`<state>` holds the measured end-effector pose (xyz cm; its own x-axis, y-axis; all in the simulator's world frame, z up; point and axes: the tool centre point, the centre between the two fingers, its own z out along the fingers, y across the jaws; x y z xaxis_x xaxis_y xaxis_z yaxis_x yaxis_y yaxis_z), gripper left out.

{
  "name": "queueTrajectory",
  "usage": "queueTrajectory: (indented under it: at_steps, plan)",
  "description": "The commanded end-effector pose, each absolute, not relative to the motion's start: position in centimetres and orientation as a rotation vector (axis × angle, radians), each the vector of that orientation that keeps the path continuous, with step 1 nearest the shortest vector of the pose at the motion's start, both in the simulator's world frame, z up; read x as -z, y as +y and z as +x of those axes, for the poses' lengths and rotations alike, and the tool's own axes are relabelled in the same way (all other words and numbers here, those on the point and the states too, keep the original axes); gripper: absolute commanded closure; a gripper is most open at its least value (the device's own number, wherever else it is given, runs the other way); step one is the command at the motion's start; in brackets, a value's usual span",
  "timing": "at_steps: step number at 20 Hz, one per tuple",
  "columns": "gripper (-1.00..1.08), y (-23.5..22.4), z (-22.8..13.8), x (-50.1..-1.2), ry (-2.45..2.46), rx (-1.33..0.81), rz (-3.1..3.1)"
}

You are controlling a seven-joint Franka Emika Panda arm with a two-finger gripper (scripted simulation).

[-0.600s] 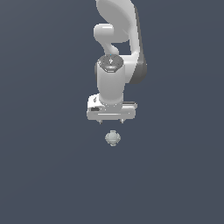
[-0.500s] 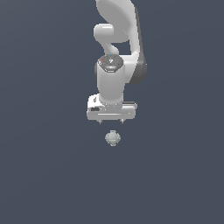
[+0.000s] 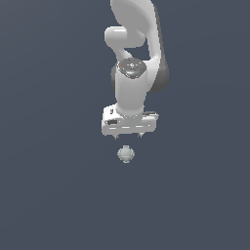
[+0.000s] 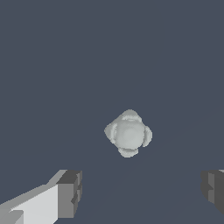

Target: Pick up the object and move it to a goal position.

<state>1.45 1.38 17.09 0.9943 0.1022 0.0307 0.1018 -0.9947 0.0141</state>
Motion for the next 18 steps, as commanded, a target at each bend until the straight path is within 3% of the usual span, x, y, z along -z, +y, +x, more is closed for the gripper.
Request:
queueTrajectory:
  at_steps: [1, 18]
  plan:
    - [-0.92, 1.5, 1.5, -17.2, 0.164, -0.052, 3.123]
    - [-0.92, 1.1, 2.0, -14.9, 0.454, -0.033, 3.092]
